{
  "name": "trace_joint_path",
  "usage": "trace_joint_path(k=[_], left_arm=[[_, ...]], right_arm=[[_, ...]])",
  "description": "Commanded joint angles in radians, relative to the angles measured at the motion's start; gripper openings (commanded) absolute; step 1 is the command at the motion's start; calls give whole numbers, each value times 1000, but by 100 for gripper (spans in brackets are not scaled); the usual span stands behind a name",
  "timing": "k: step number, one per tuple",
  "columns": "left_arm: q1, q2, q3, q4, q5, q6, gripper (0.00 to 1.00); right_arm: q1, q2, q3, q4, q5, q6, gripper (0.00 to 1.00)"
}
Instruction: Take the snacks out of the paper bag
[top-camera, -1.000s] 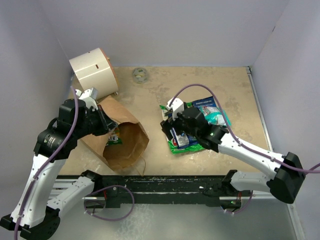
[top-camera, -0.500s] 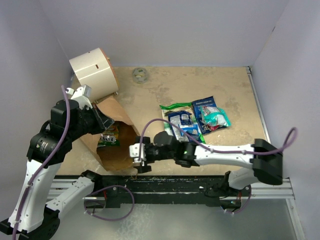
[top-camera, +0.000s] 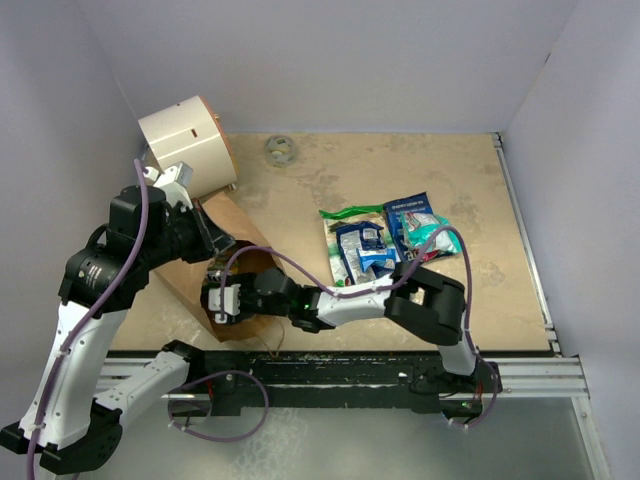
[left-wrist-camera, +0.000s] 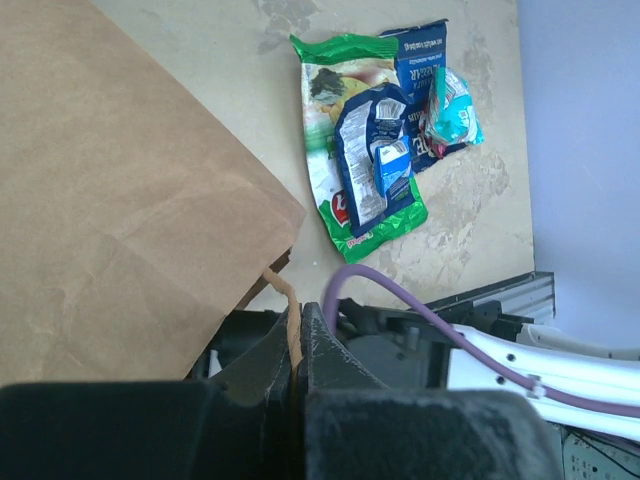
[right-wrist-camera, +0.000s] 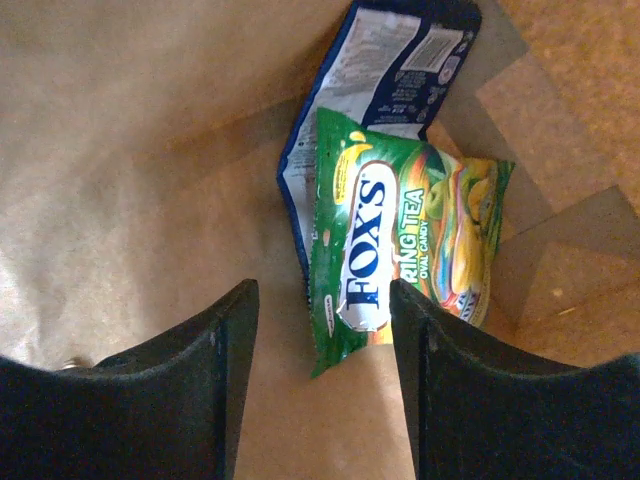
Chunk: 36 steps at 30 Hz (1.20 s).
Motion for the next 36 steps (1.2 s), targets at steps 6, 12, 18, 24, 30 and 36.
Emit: trace_joint_path(k=[6, 12, 18, 24, 30, 36], left_arm=[[-1, -16, 68, -44, 43, 10, 0], [-1, -13, 80, -54, 52, 11, 0], [0, -24, 83, -66, 49, 5, 0], [0, -37, 74, -69, 24, -6, 0], [-1, -46, 64, -63, -17, -12, 0], [0, -51, 48, -26, -48, -7, 0]], right_arm=[[0, 128, 102, 160, 81, -61, 57], [0, 223, 176, 165, 116, -86, 58], [-3, 298, 284, 141, 221, -98, 51], [-28, 303, 305, 110, 225, -75, 29], [-49, 252, 277, 77, 186, -38, 0], [-51, 131, 181, 47, 122, 30, 0]])
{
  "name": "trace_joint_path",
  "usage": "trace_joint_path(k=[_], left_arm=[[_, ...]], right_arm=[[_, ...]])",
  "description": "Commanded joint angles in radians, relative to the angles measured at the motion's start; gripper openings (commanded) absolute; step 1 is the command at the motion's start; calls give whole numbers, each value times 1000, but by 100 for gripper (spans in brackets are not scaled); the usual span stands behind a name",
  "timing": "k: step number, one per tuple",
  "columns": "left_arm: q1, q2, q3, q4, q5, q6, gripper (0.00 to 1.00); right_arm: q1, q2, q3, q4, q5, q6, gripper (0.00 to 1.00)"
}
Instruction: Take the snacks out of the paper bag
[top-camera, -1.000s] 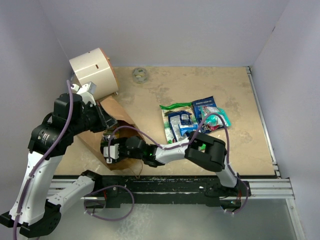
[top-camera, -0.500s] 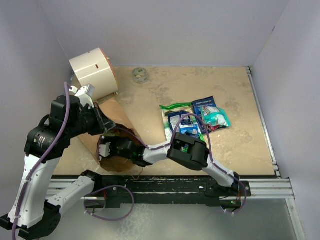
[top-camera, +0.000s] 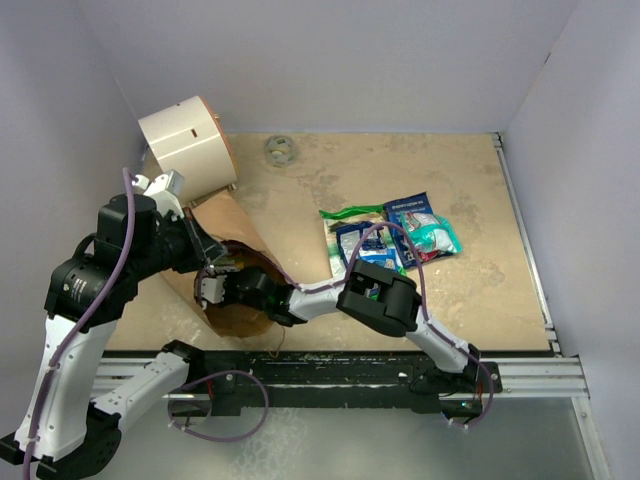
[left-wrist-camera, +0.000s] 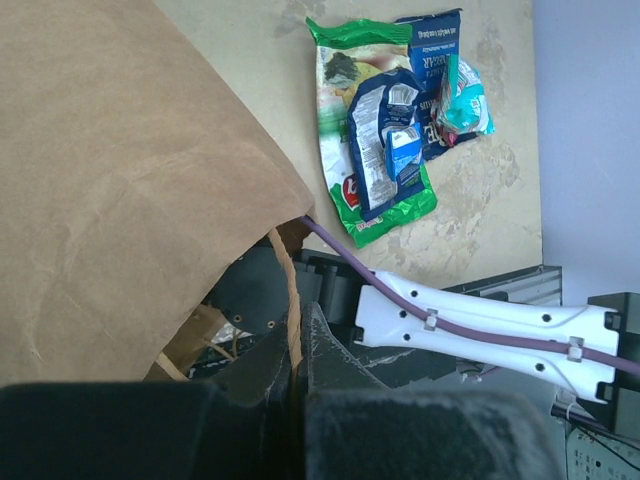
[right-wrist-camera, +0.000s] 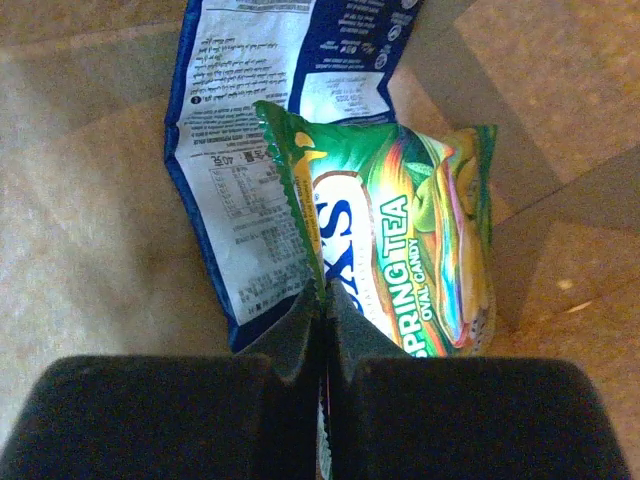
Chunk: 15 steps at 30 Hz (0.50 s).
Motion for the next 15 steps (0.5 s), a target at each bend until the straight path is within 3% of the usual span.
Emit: trace_joint_path(k=[1, 6, 15], left_arm=[[-1, -15, 1, 81, -32, -5, 0], [-1, -5, -12, 138, -49, 11, 0], [-1, 57, -27, 231, -1, 17, 0]], right_arm=[[-7, -182, -71, 8, -65, 91, 0], [-8, -305, -201, -13, -155, 205, 0], [-8, -575, -364, -81, -251, 256, 0]])
